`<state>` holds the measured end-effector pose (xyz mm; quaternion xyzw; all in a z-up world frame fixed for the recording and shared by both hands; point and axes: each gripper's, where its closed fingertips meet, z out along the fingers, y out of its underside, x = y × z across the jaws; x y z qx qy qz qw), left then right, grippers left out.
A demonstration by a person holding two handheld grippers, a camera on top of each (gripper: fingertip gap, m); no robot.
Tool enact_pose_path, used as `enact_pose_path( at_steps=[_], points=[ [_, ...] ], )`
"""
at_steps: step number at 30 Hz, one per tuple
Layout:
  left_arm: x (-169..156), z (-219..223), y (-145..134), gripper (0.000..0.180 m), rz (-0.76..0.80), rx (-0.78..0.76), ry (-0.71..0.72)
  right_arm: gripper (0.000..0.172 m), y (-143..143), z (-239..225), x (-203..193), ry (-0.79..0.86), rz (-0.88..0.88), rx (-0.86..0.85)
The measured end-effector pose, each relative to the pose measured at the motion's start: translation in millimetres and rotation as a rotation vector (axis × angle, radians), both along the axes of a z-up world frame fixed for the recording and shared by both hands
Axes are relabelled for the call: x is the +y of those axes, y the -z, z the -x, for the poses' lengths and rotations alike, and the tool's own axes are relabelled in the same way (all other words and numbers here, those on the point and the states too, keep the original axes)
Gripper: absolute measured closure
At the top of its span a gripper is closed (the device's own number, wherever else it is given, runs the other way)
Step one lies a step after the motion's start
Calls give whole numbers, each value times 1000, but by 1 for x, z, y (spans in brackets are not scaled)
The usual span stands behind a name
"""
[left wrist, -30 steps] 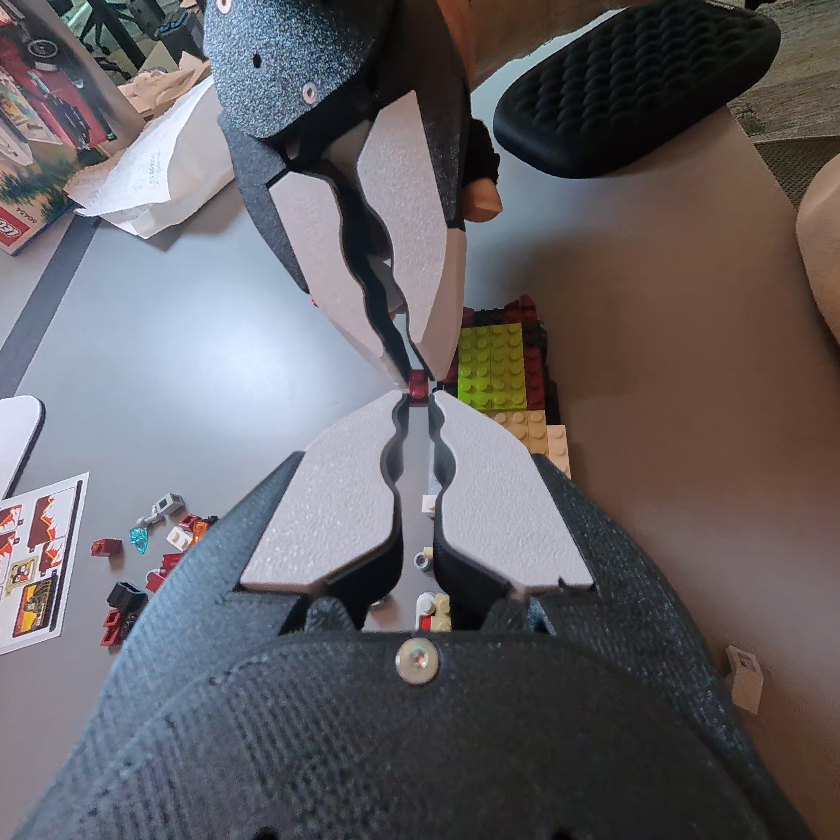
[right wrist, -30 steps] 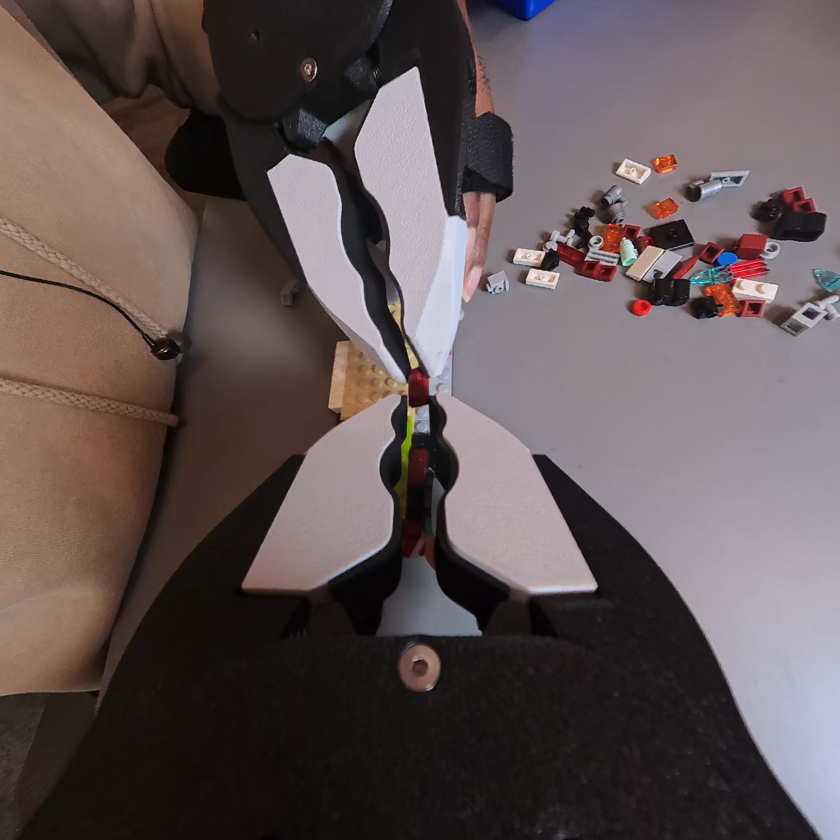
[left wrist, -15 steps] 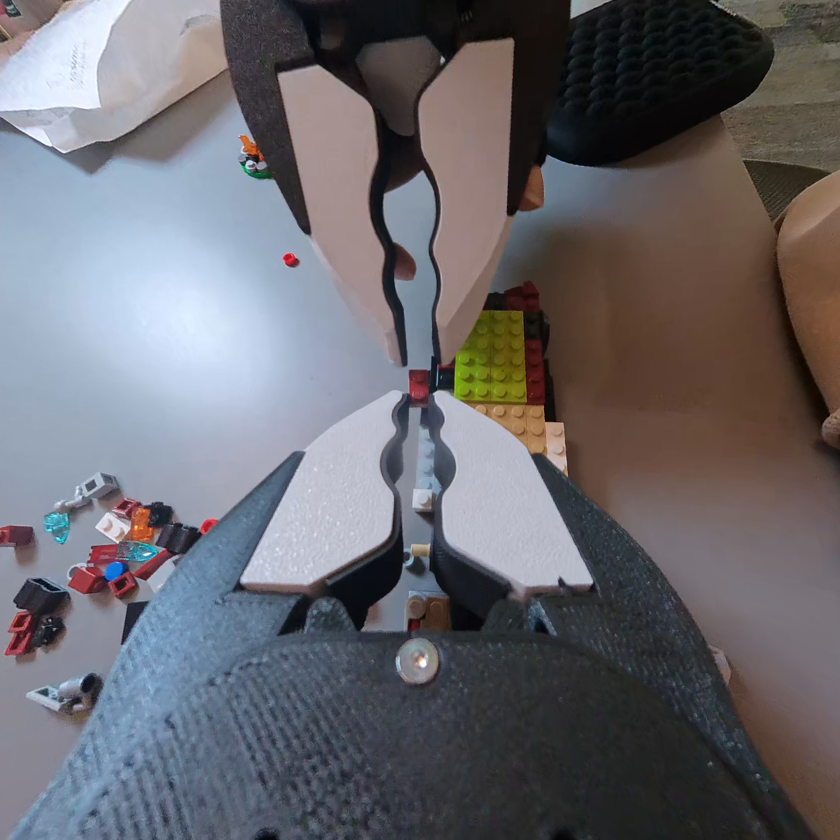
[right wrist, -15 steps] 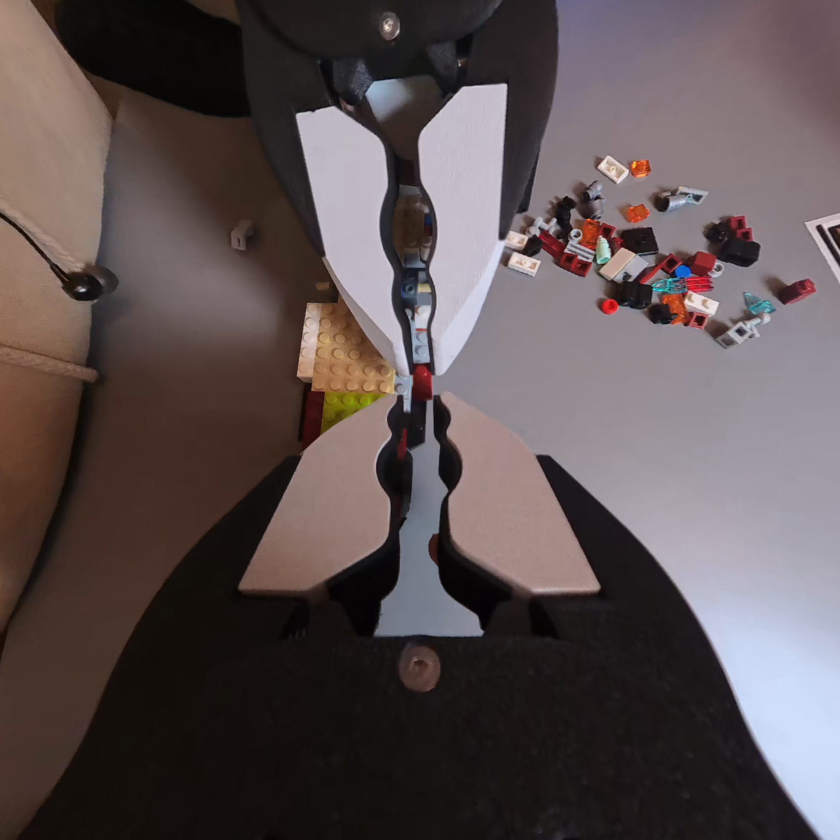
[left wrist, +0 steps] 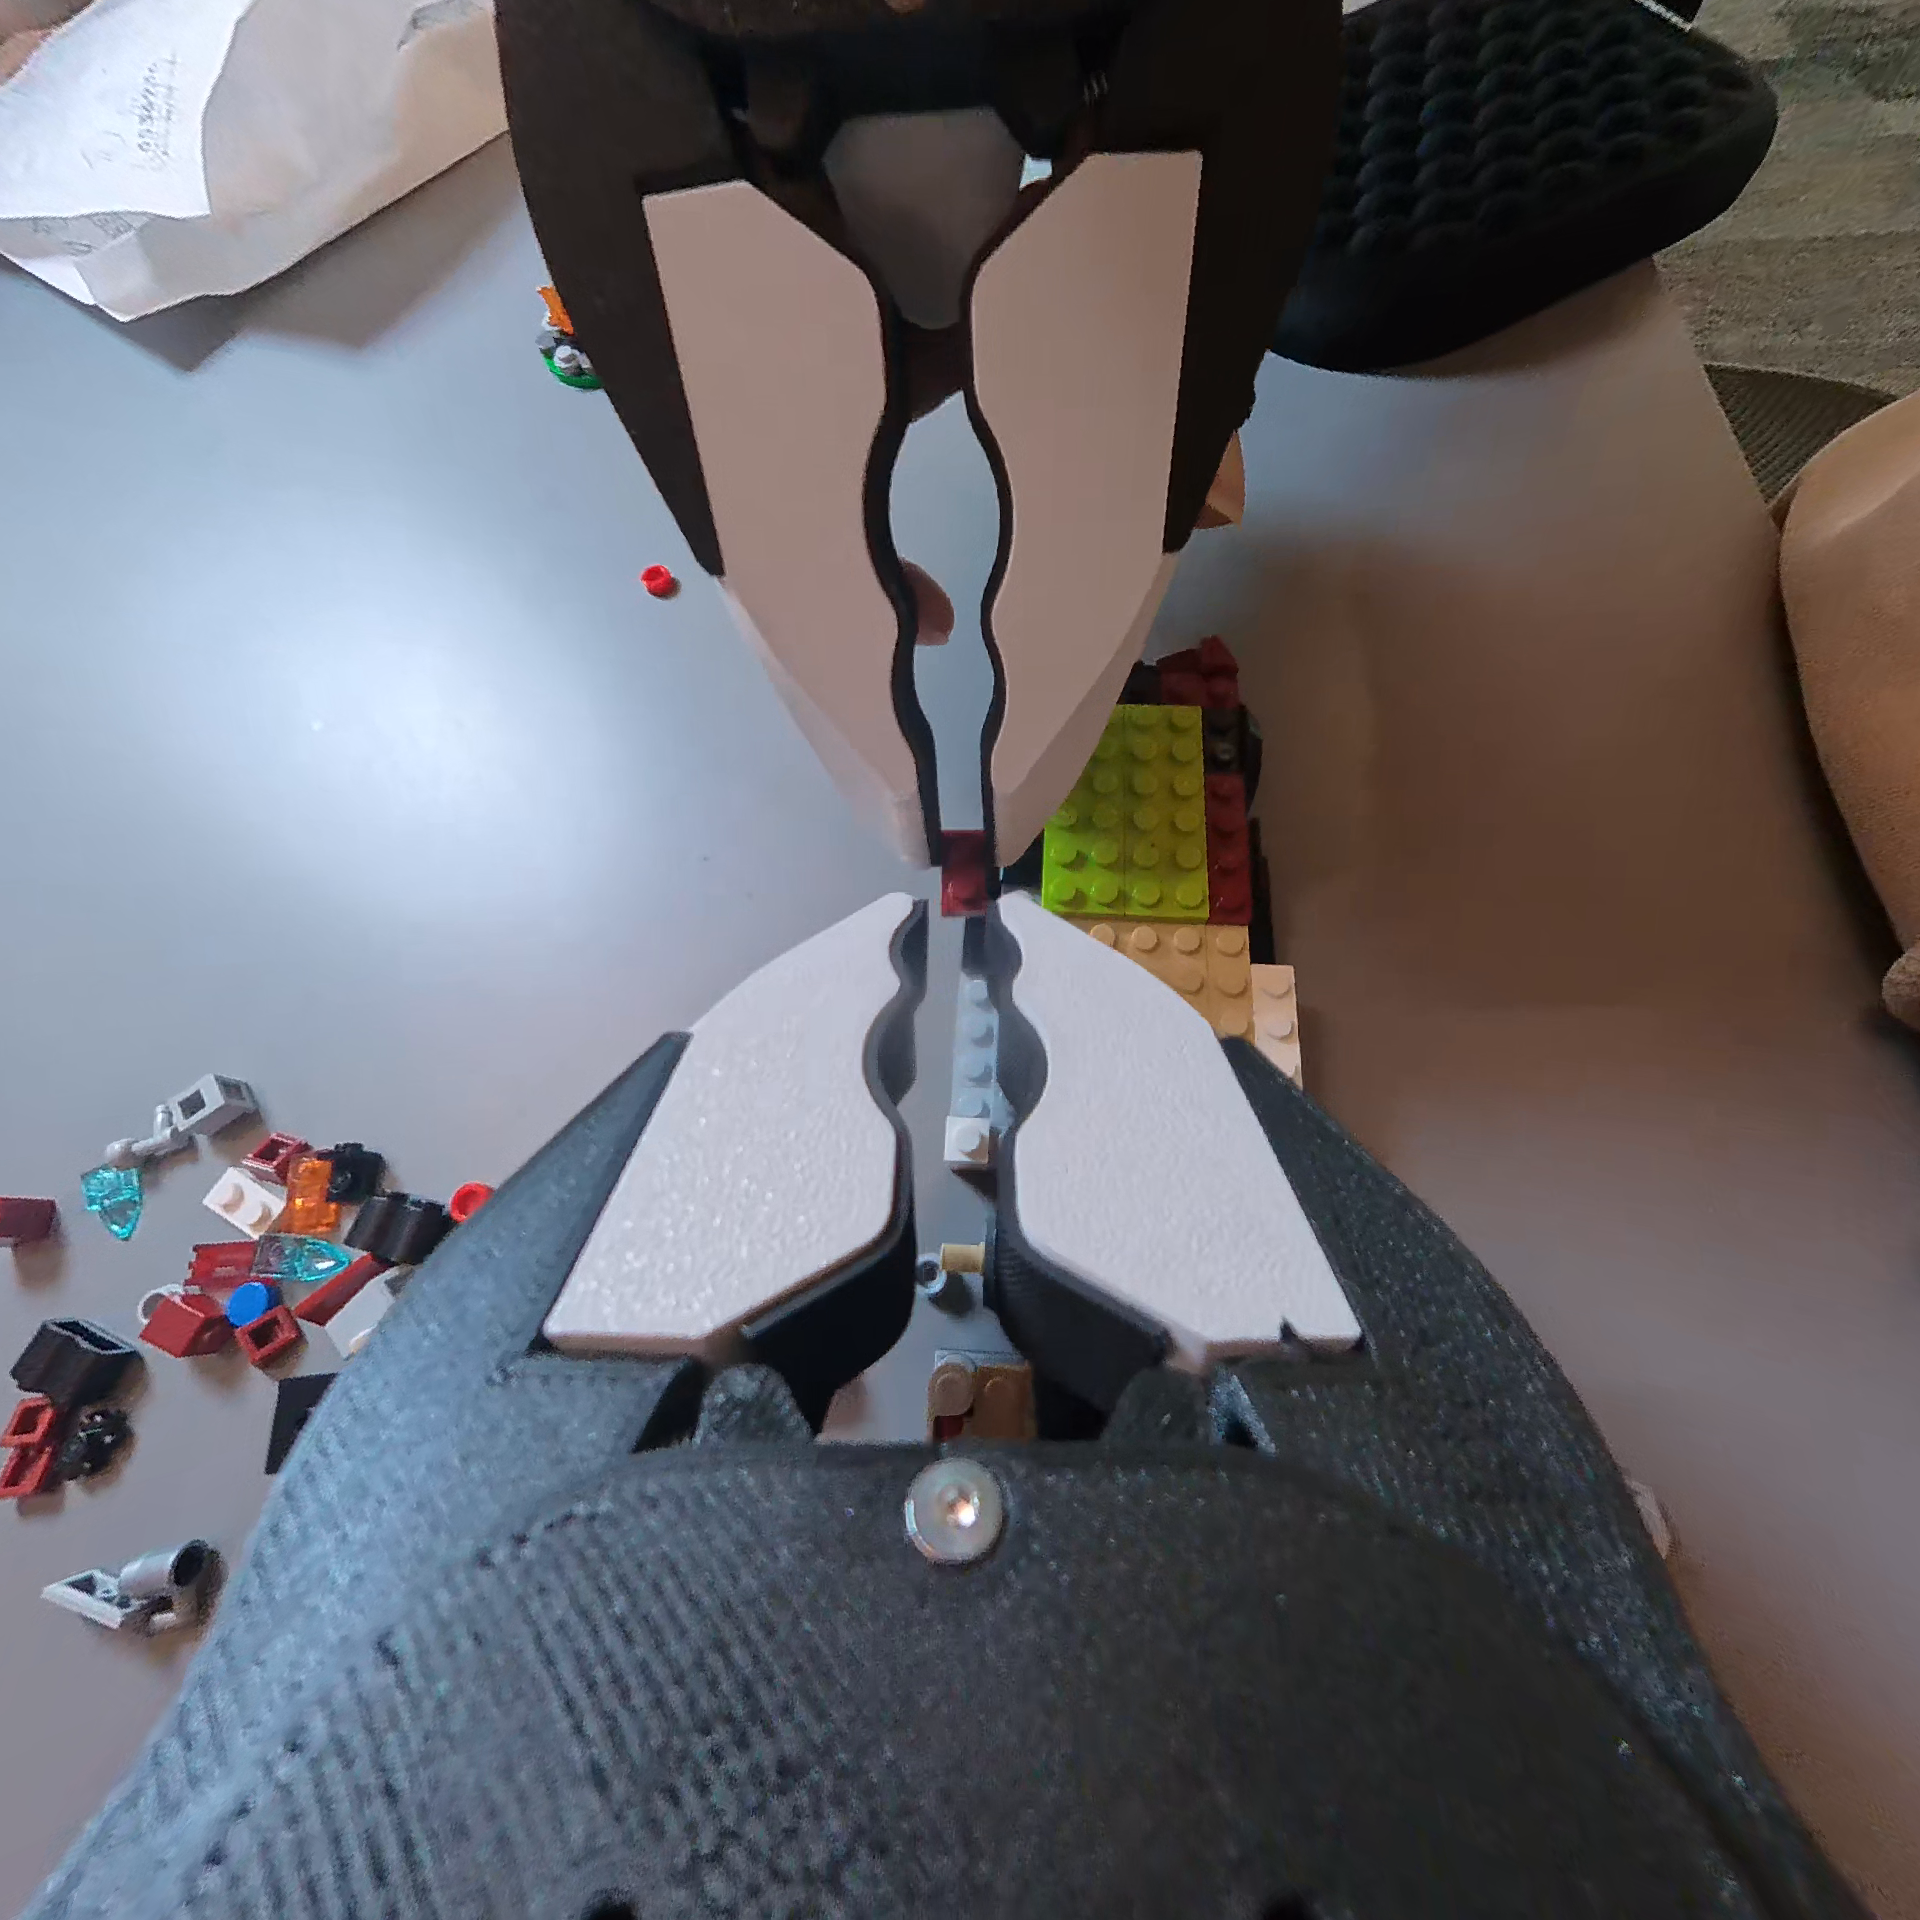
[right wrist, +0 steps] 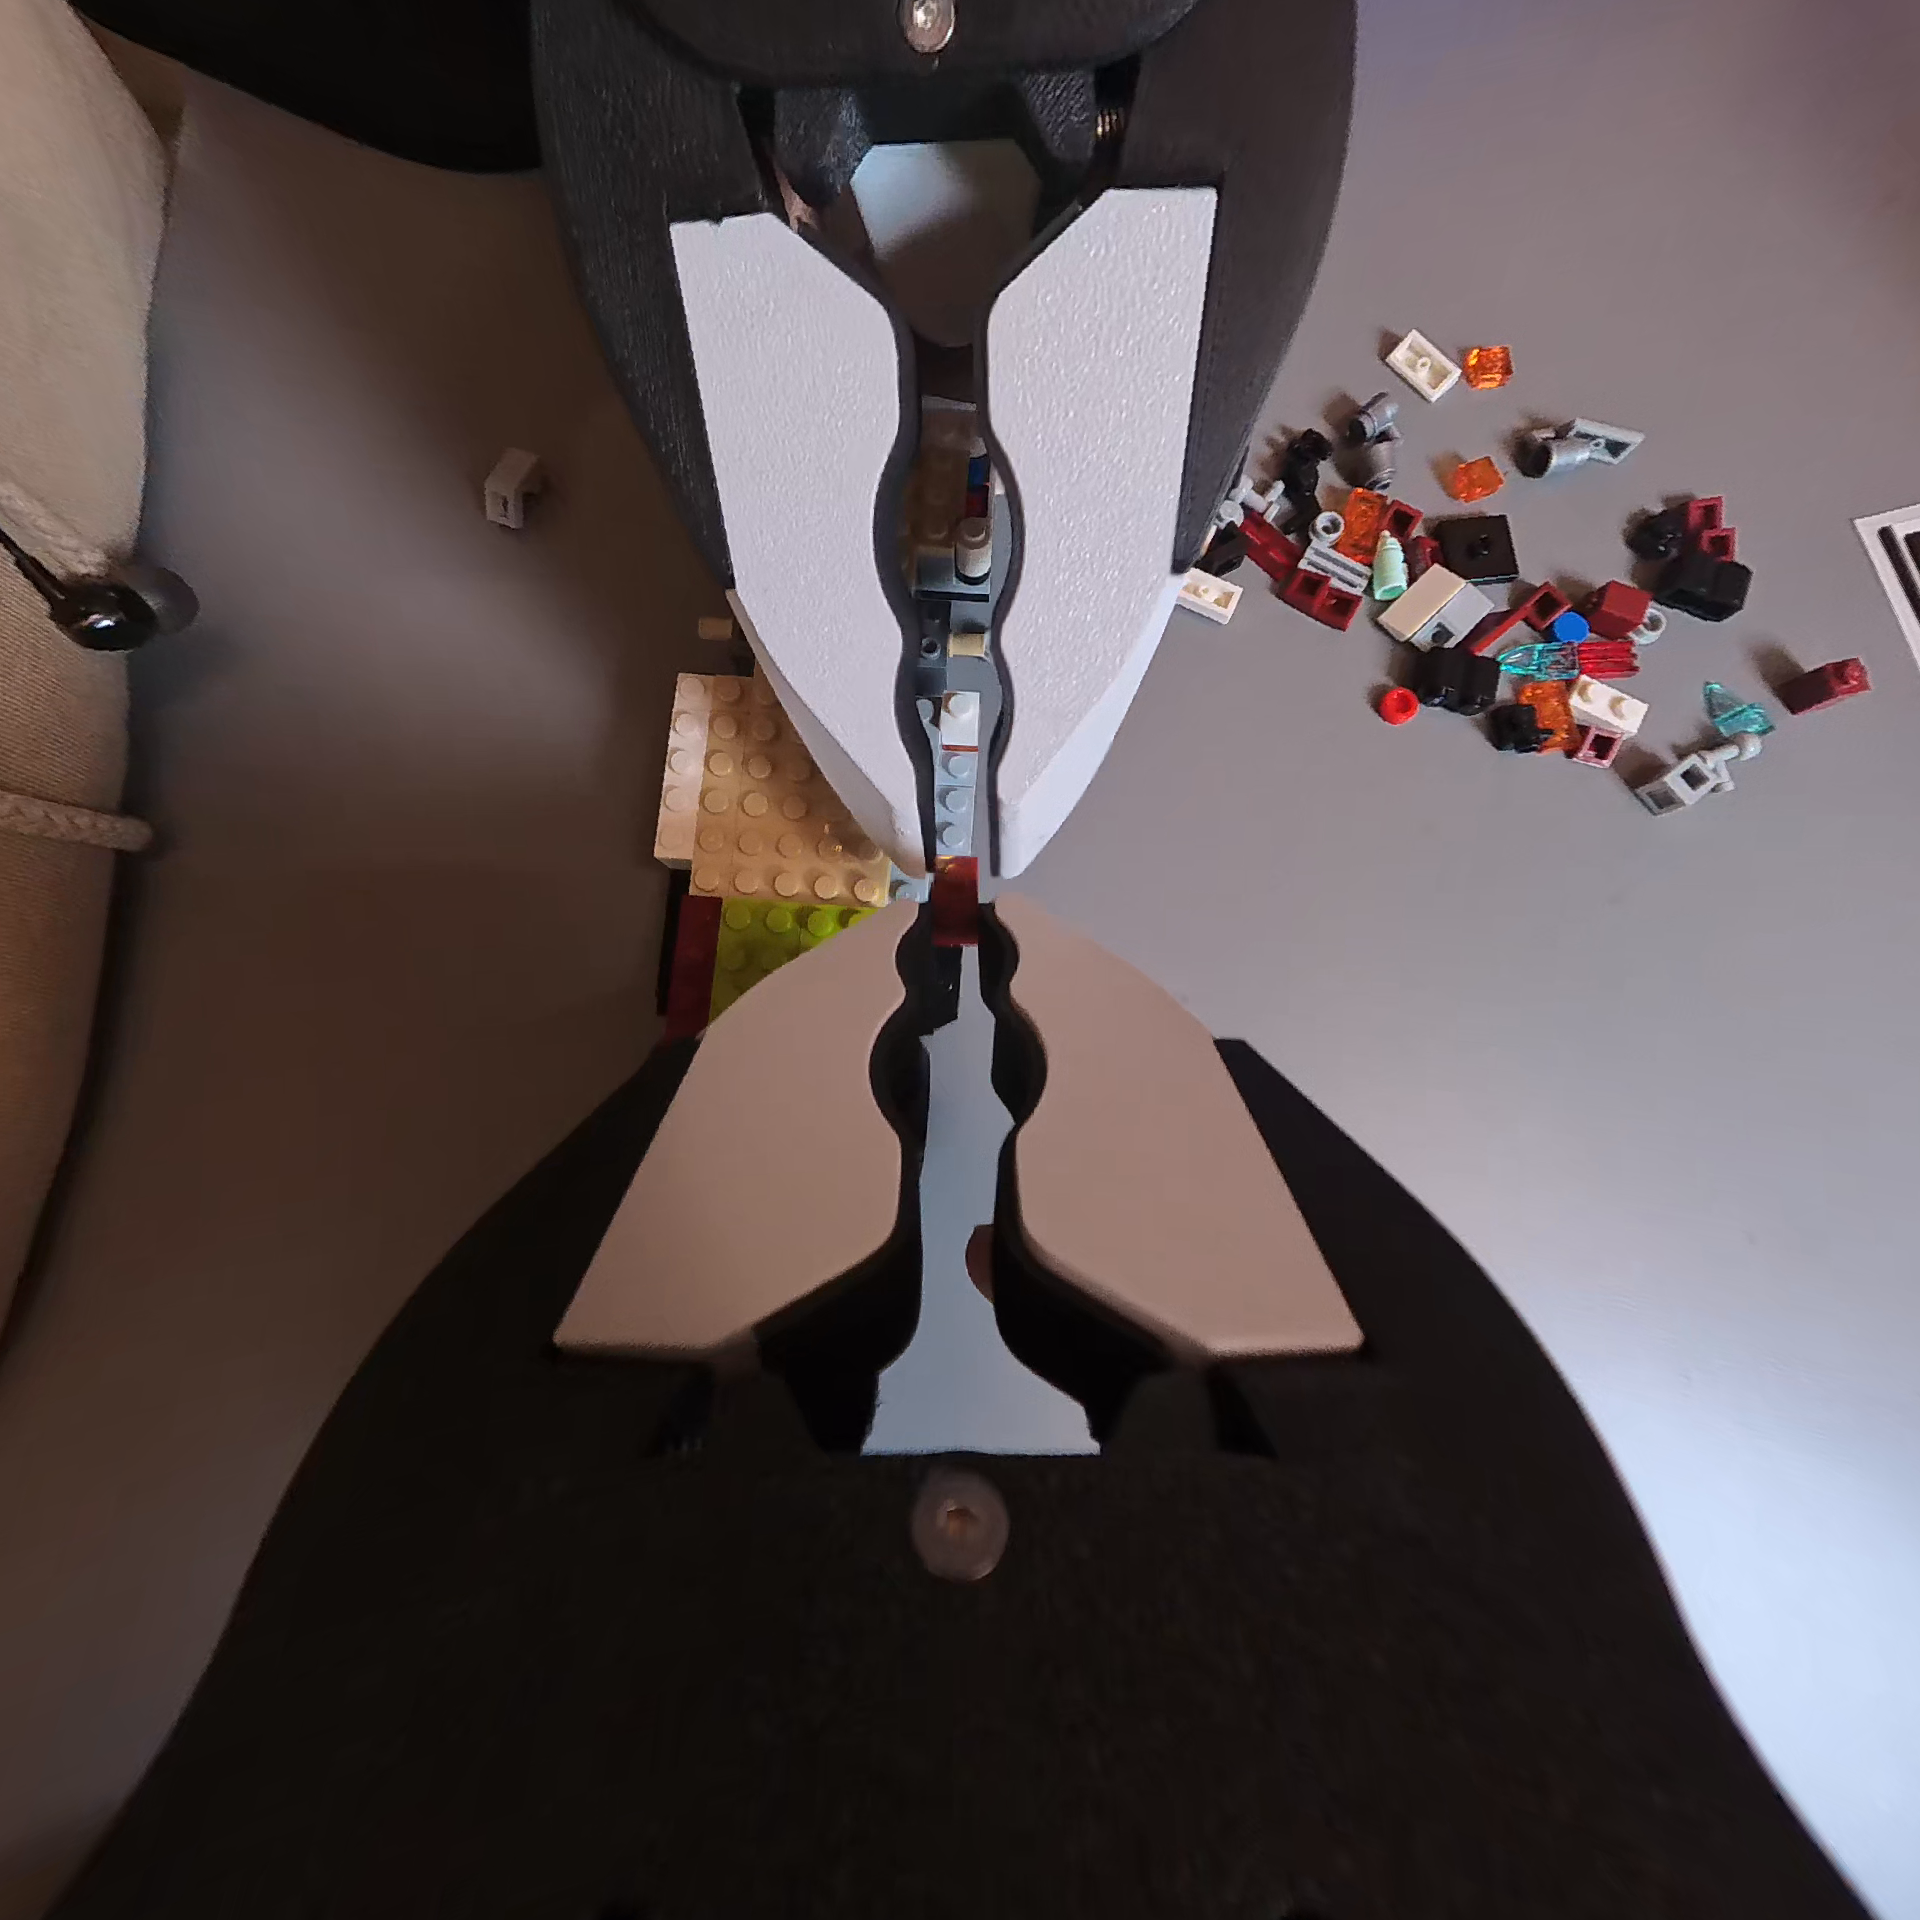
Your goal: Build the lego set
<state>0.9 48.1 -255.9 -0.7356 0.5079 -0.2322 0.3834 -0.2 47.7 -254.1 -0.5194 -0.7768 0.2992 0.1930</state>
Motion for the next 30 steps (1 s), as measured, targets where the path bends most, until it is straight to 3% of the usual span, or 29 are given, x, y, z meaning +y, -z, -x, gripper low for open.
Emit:
enact_pose_path(
  at_steps=[30],
  points=[
    [1,3,6,173,42,31,0,161,-3,-10,13,-2,49,-70]
  ],
)
